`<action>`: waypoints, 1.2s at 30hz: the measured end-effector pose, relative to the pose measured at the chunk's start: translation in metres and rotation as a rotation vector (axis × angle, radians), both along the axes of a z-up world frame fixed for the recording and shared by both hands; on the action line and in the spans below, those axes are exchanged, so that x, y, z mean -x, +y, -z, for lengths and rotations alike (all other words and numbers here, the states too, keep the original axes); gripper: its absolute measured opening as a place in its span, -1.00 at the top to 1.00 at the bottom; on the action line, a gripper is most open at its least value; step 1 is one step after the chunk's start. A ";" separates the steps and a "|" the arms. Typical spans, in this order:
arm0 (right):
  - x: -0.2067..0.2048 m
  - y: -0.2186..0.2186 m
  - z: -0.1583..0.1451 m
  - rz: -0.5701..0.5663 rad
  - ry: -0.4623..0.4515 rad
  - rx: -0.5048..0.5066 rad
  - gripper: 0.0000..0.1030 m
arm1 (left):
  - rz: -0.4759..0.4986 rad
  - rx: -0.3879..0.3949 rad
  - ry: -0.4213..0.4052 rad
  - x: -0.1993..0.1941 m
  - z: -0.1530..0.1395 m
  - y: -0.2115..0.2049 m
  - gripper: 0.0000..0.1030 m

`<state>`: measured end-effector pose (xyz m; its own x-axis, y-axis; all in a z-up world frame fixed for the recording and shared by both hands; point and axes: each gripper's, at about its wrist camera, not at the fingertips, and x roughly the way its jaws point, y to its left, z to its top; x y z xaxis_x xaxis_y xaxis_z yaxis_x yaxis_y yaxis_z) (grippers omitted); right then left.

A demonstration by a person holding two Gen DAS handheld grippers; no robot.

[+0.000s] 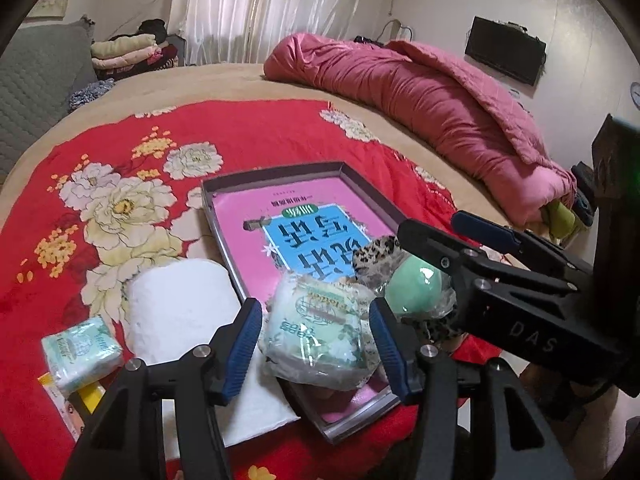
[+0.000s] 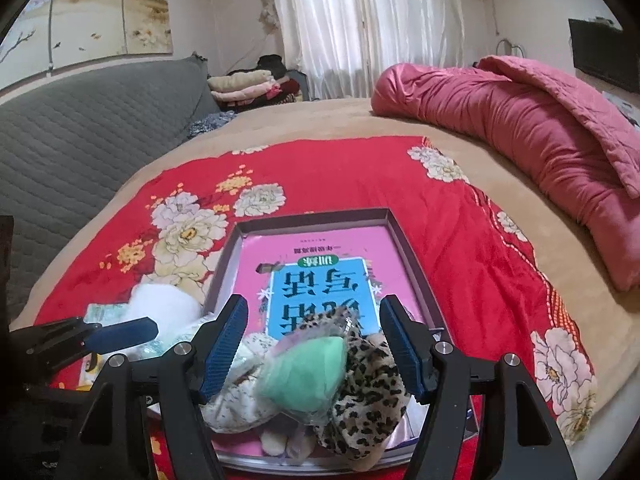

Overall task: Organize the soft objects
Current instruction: 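Carry the sponge over the tray and open the right gripper while the left carries the tissue pack, then open the left gripper to drop the wrapped tissue pack into the tray, then grasp the green 'Flower' tissue pack with the right gripper while the left grasps the yellow cartoon packet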

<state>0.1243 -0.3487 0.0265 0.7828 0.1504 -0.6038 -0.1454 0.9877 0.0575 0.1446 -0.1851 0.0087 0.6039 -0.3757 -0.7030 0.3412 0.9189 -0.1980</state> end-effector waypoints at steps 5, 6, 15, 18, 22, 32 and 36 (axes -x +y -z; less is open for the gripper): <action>0.005 0.010 -0.015 -0.018 -0.028 -0.012 -0.37 | -0.028 0.020 -0.013 0.003 -0.010 0.016 -0.08; 0.006 0.013 -0.019 -0.025 -0.034 -0.016 -0.37 | -0.034 0.020 -0.014 0.004 -0.011 0.019 -0.08; 0.011 0.065 -0.038 -0.130 -0.047 0.027 -0.39 | -0.179 0.027 0.013 0.018 -0.013 0.084 -0.08; 0.011 0.085 -0.039 -0.168 -0.049 0.044 -0.39 | -0.251 0.002 0.044 0.025 -0.006 0.109 -0.09; 0.012 0.111 -0.037 -0.221 -0.039 0.058 -0.41 | -0.344 0.016 0.142 0.030 0.010 0.146 -0.10; 0.021 0.161 -0.026 -0.331 -0.016 0.115 -0.42 | -0.458 0.027 0.310 0.028 0.048 0.172 -0.15; 0.021 0.172 -0.020 -0.358 -0.008 0.133 -0.42 | -0.504 0.005 0.358 0.016 0.061 0.176 -0.15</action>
<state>0.1031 -0.1764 0.0466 0.6995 0.3359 -0.6308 -0.4825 0.8731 -0.0702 0.1289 -0.0095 -0.0520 0.4348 -0.1092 -0.8939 -0.2235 0.9485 -0.2246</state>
